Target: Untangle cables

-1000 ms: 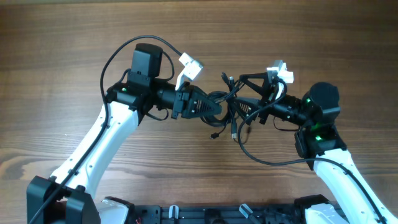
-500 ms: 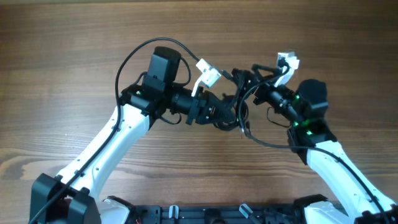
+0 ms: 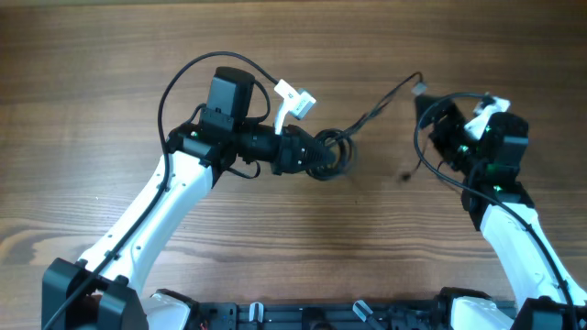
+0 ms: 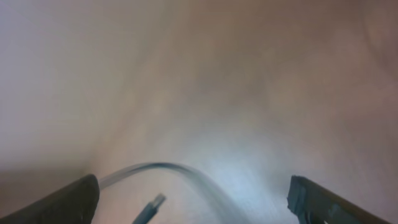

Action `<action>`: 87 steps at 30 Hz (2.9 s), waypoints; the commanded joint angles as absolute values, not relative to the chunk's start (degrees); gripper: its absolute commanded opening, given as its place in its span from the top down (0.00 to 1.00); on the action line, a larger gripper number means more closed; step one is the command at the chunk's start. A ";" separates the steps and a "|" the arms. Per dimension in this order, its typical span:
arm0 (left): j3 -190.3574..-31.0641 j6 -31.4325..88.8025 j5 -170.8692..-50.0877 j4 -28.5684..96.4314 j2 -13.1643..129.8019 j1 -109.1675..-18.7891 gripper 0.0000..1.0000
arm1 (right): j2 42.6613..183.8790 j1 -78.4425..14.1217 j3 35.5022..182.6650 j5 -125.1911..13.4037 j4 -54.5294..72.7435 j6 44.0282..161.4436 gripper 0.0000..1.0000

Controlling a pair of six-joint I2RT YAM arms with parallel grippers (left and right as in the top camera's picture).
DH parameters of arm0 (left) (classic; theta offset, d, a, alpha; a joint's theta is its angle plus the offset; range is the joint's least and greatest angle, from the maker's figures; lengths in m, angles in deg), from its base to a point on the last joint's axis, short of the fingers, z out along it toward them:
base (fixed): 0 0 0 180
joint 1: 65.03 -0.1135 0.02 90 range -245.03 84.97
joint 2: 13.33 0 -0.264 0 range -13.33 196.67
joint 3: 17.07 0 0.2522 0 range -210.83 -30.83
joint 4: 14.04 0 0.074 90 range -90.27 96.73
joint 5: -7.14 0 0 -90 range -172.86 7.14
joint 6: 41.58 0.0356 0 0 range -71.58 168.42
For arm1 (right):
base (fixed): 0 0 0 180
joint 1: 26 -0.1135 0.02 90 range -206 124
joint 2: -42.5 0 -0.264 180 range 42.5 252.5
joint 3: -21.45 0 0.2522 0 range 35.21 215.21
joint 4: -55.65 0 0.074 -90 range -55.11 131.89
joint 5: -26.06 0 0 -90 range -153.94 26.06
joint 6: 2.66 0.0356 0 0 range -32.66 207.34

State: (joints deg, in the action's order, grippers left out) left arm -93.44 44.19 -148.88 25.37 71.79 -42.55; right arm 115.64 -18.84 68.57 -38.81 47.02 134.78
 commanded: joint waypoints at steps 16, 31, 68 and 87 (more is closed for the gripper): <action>-93.53 51.16 -116.40 33.92 66.02 -42.64 0.96 | 116.19 -42.07 68.53 -33.41 51.98 174.45 0.00; -93.53 36.83 -109.08 34.05 65.30 -40.23 0.90 | 116.32 -48.06 68.53 -45.65 58.23 152.20 0.96; -93.33 10.23 -91.53 30.86 73.85 -22.77 0.28 | 95.64 -46.53 68.53 -61.33 38.10 192.72 0.87; -93.47 65.59 -89.43 31.89 54.59 -32.78 0.96 | 93.35 -46.53 68.55 -39.16 33.90 105.14 0.00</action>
